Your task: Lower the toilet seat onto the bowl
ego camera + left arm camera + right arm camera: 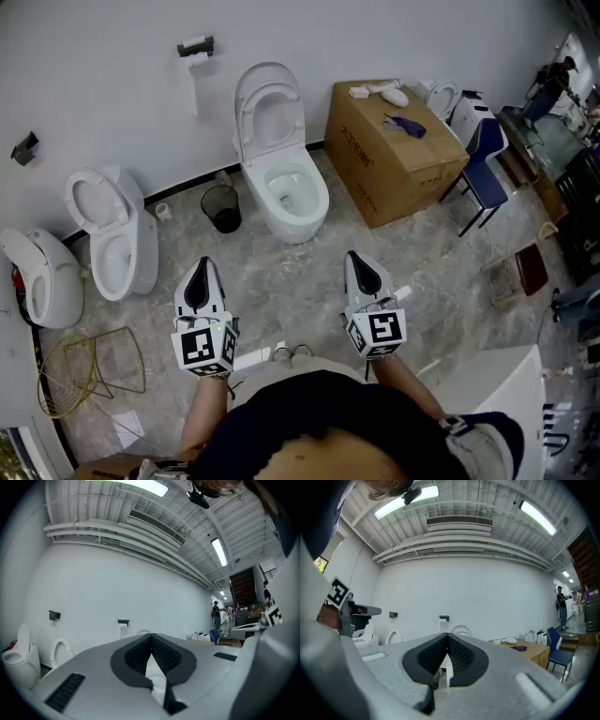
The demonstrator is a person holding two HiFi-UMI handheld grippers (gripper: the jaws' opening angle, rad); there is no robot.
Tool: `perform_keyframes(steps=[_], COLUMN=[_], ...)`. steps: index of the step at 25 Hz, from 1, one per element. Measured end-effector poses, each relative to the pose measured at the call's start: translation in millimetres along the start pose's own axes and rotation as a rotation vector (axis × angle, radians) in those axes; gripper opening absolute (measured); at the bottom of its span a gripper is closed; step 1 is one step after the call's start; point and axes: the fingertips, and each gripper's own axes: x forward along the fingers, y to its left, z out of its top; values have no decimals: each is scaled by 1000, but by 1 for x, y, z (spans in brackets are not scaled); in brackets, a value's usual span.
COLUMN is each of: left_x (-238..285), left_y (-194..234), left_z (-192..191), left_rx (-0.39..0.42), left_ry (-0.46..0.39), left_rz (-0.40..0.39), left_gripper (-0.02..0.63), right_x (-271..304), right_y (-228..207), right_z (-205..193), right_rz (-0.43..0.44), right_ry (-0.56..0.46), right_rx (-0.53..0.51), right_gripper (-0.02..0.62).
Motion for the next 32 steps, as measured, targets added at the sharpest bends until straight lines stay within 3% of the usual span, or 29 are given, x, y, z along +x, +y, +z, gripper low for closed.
perform_keyframes(steps=[15,21,22,23,24,26,30,32], left_x=[9,17,18,20,22,25,35,40], left_y=[-10,-14,-15,-15,-14,-11,-14,-19], left_z=[-27,-13,-12,-12,-12,-11,-13,-21], left_rx=[37,59,53,45,38,39,25,19], left_ry=[88,21,17,17,19,6,5,34], left_rz=[-43,-57,-66,-72,-72,-55,-88,-128], left_gripper=[3,9,57,209,297,406,550,578], right_x=[9,16,17,19,21,26,38,43], right_y=[-11,-10,-9,-8,-8,-9,-23,-28], right_z=[0,-1,-2,-3,-4,-6,-10,-15], right_rz=[-18,37,51,62,70,71,44,52], right_ry=[1,-43,-46,-44,-37,-16,2,15], right_rx=[-2,23,30,30,24,2,-4,-26], right_gripper=[6,6,24,45,76,257,508,565])
